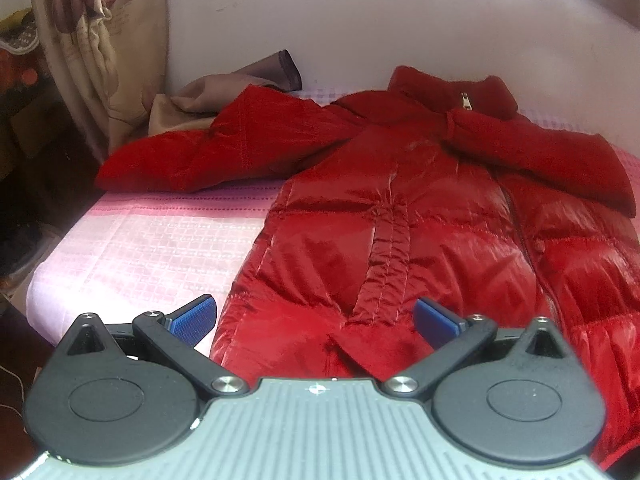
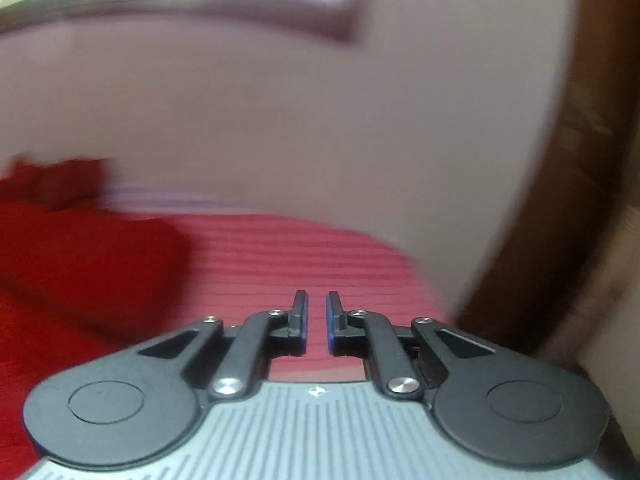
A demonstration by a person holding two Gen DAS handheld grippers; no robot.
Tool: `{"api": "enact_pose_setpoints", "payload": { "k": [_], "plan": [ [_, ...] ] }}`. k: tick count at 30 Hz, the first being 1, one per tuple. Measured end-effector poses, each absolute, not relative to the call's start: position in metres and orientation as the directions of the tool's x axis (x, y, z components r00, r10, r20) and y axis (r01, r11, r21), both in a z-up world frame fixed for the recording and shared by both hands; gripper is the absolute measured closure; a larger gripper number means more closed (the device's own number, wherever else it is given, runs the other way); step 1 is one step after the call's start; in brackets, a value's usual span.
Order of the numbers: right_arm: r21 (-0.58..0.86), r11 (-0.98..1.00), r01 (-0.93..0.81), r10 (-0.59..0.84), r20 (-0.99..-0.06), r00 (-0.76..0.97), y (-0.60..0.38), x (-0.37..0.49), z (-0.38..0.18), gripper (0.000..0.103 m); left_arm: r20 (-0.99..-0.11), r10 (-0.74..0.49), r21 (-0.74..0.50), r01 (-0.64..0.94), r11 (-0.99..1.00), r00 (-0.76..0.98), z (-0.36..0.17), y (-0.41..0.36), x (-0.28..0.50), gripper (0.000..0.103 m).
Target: Fold large clothes
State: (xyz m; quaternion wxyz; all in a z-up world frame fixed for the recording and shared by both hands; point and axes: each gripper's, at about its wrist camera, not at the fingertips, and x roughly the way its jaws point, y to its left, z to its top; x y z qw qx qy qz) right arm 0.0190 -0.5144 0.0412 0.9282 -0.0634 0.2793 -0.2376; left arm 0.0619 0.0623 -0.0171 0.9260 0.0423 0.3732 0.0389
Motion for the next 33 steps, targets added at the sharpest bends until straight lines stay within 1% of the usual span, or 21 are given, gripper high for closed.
{"api": "enact_pose_setpoints", "payload": {
  "k": [2, 3, 4, 5, 6, 7, 8, 12, 14, 15, 16, 17, 18, 19, 20, 23, 25, 28, 30, 33],
  "plan": [
    [-0.205, 0.939, 0.275, -0.343, -0.525, 0.779, -0.469, 0.04, 0.034, 0.089, -0.687, 0.103, 0.106, -0.04, 0.994, 0.719, -0.016, 0.062, 0.062, 0.0],
    [-0.2, 0.958, 0.204, -0.282, -0.543, 0.791, -0.443, 0.056, 0.029, 0.086, -0.687, 0.1, 0.103, -0.04, 0.994, 0.719, -0.015, 0.063, 0.061, 0.0],
    [-0.209, 0.967, 0.145, -0.24, -0.56, 0.793, -0.419, 0.071, 0.024, 0.073, -0.687, 0.098, 0.1, -0.04, 0.994, 0.72, -0.015, 0.064, 0.061, 0.0],
    [-0.221, 0.97, 0.098, -0.21, -0.569, 0.795, -0.396, 0.086, 0.019, 0.052, -0.686, 0.098, 0.098, -0.041, 0.994, 0.721, -0.015, 0.066, 0.06, 0.0],
    [-0.236, 0.97, 0.053, -0.182, -0.567, 0.803, -0.371, 0.103, 0.013, 0.04, -0.685, 0.098, 0.097, -0.042, 0.994, 0.722, -0.015, 0.067, 0.06, 0.0],
    [-0.252, 0.967, 0.025, -0.166, -0.558, 0.813, -0.351, 0.114, 0.008, 0.02, -0.686, 0.097, 0.096, -0.042, 0.994, 0.721, -0.015, 0.068, 0.06, 0.0],
    [-0.273, 0.962, -0.004, -0.153, -0.549, 0.822, -0.335, 0.129, 0.003, 0.016, -0.689, 0.094, 0.095, -0.04, 0.995, 0.718, -0.015, 0.069, 0.06, 0.0],
    [-0.42, 0.904, -0.085, -0.186, -0.564, 0.805, -0.266, 0.189, -0.028, 0.016, -0.697, 0.086, 0.089, -0.034, 0.995, 0.712, -0.018, 0.074, 0.064, 0.0],
    [-0.502, 0.858, -0.109, -0.237, -0.576, 0.782, -0.251, 0.214, -0.048, 0.019, -0.697, 0.088, 0.092, -0.033, 0.995, 0.711, -0.019, 0.075, 0.066, 0.0],
    [-0.518, 0.846, -0.13, -0.251, -0.6, 0.76, -0.25, 0.228, -0.059, 0.026, -0.699, 0.09, 0.093, -0.034, 0.995, 0.71, -0.02, 0.076, 0.068, 0.0],
    [-0.505, 0.852, -0.139, -0.247, -0.621, 0.744, -0.257, 0.234, -0.064, 0.053, -0.699, 0.092, 0.092, -0.037, 0.995, 0.709, -0.021, 0.078, 0.069, 0.0],
    [-0.474, 0.87, -0.136, -0.234, -0.64, 0.732, -0.263, 0.237, -0.06, 0.076, -0.699, 0.094, 0.091, -0.043, 0.995, 0.709, -0.021, 0.08, 0.07, 0.0],
    [-0.451, 0.885, -0.117, -0.228, -0.639, 0.735, -0.273, 0.23, -0.053, 0.086, -0.7, 0.096, 0.089, -0.047, 0.995, 0.707, -0.022, 0.083, 0.07, 0.0],
    [-0.461, 0.884, -0.078, -0.246, -0.601, 0.76, -0.28, 0.224, -0.042, 0.096, -0.705, 0.1, 0.09, -0.051, 0.995, 0.702, -0.023, 0.085, 0.072, 0.0],
    [-0.476, 0.879, -0.034, -0.267, -0.55, 0.792, -0.29, 0.218, -0.03, 0.096, -0.709, 0.101, 0.089, -0.053, 0.995, 0.698, -0.024, 0.086, 0.073, 0.0],
    [-0.412, 0.904, 0.114, -0.315, -0.461, 0.83, -0.348, 0.186, 0.012, 0.096, -0.707, 0.108, 0.096, -0.056, 0.994, 0.699, -0.024, 0.087, 0.072, 0.0],
    [-0.383, 0.893, 0.237, -0.394, -0.409, 0.823, -0.401, 0.154, 0.037, 0.096, -0.701, 0.11, 0.103, -0.053, 0.993, 0.705, -0.023, 0.085, 0.07, 0.0],
    [-0.3, 0.869, 0.394, -0.489, -0.391, 0.78, -0.481, 0.099, 0.062, 0.096, -0.699, 0.117, 0.111, -0.054, 0.992, 0.706, -0.021, 0.081, 0.069, 0.0],
    [-0.257, 0.829, 0.496, -0.558, -0.392, 0.731, -0.529, 0.061, 0.066, 0.096, -0.697, 0.121, 0.112, -0.059, 0.992, 0.706, -0.02, 0.079, 0.068, 0.0],
    [-0.145, 0.768, 0.624, -0.61, -0.463, 0.643, -0.599, 0.011, 0.052, 0.096, -0.69, 0.129, 0.124, -0.059, 0.991, 0.712, -0.017, 0.073, 0.066, 0.0]
  ]
}}
